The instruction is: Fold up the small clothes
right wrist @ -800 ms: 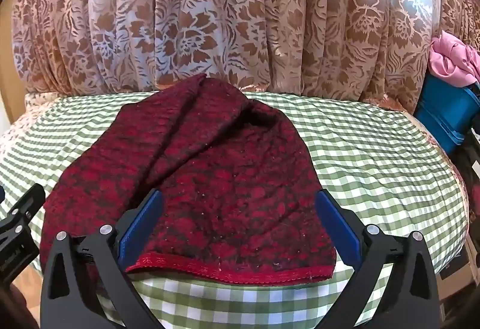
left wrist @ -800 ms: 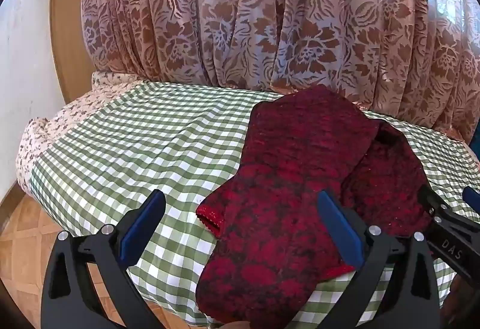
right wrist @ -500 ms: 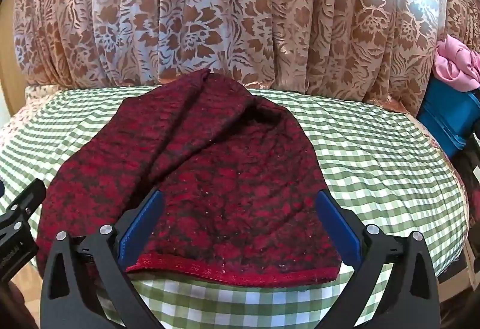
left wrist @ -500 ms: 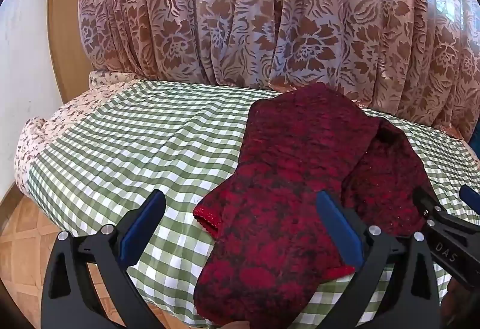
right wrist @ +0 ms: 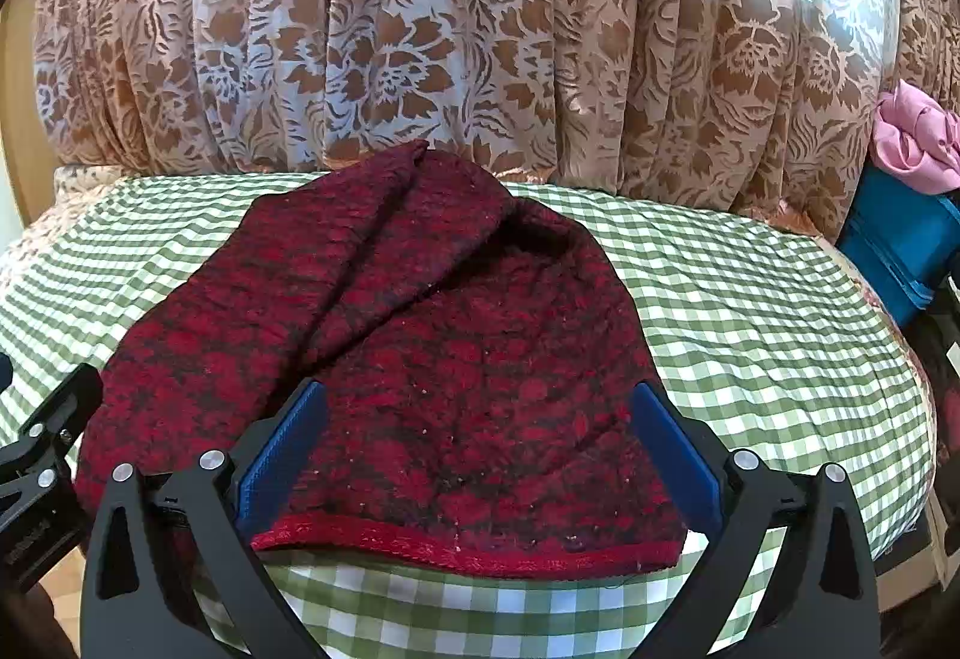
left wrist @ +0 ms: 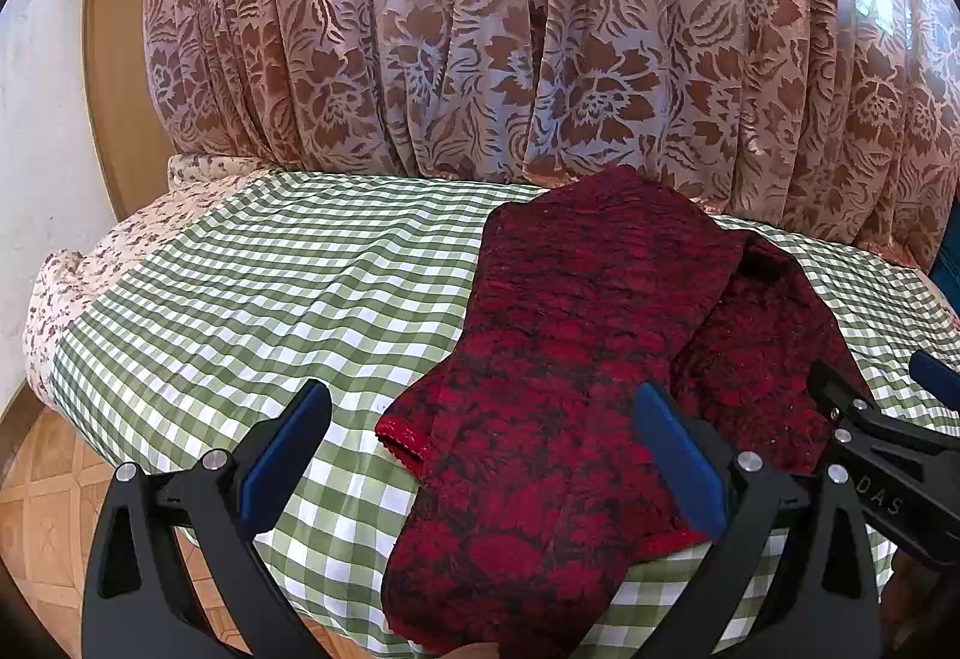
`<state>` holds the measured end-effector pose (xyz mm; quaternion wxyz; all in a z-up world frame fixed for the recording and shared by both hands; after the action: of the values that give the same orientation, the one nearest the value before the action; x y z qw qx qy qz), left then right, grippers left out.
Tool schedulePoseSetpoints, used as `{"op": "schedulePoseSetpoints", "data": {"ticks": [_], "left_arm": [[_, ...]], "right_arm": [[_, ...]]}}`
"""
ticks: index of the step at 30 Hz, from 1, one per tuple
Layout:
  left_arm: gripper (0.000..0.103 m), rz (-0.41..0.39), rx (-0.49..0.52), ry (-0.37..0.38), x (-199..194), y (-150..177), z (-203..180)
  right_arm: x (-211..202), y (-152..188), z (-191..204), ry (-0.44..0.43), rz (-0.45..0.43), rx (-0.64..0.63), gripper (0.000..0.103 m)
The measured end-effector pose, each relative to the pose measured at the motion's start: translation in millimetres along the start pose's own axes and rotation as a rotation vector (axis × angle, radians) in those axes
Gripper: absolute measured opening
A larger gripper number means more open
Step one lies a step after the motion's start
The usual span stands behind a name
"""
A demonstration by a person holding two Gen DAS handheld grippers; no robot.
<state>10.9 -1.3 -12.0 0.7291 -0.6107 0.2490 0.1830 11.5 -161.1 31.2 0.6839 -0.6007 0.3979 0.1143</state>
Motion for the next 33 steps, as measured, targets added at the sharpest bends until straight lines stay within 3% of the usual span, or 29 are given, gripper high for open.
{"op": "schedulePoseSetpoints", "data": {"ticks": [33], "left_arm": [[0.1, 0.0, 0.039, 0.018, -3.6, 1.1, -5.6]], "right_arm": [[-2.1, -0.5, 0.6, -0.021, 0.023, 0.014, 0.1]]}}
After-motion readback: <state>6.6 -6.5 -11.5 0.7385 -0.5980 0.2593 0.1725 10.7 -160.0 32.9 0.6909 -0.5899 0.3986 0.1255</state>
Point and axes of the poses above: each gripper's, at about its wrist camera, not at the fingertips, and x roughly the way its jaws point, z to its left, y to its underside, the point moved 1 cm from there along x, roughly the way its jaws point, and after that the axes turned 9 degrees about x, right-handed, at the moved point
